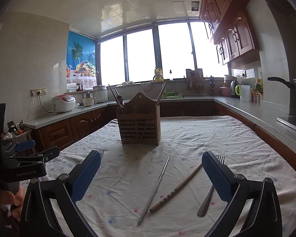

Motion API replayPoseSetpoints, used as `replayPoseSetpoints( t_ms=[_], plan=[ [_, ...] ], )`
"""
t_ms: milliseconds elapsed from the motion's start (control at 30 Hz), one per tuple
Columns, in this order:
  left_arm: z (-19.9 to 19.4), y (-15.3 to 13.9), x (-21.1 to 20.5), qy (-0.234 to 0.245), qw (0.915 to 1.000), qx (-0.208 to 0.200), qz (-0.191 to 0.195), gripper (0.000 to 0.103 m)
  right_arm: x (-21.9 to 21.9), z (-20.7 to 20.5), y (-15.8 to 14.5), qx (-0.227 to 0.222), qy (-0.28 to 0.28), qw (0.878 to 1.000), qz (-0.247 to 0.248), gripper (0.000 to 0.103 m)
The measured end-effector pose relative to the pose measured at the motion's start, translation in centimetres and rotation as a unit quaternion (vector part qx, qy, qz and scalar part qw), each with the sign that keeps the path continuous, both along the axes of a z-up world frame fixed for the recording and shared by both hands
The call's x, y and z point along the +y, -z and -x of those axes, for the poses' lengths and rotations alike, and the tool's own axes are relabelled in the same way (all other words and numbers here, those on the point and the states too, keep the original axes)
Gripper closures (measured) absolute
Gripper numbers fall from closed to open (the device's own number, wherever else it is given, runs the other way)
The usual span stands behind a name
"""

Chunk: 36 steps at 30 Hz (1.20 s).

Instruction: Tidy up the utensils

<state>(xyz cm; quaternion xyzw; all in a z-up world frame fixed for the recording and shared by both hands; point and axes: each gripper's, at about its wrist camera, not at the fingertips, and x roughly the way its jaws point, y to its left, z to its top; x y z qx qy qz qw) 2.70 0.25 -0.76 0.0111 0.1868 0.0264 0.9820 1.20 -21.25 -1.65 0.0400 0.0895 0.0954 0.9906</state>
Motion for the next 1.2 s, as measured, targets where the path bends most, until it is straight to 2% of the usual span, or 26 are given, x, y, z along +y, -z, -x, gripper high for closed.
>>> replayPoseSetpoints(
  t_ms=[1200],
  plan=[
    [0.09, -0.40, -0.07, 0.001, 1.0000, 0.001, 0.002, 0.000, 0.39, 0.12, -0.21, -0.001, -0.006, 1.000, 0.000, 0.000]
  ],
)
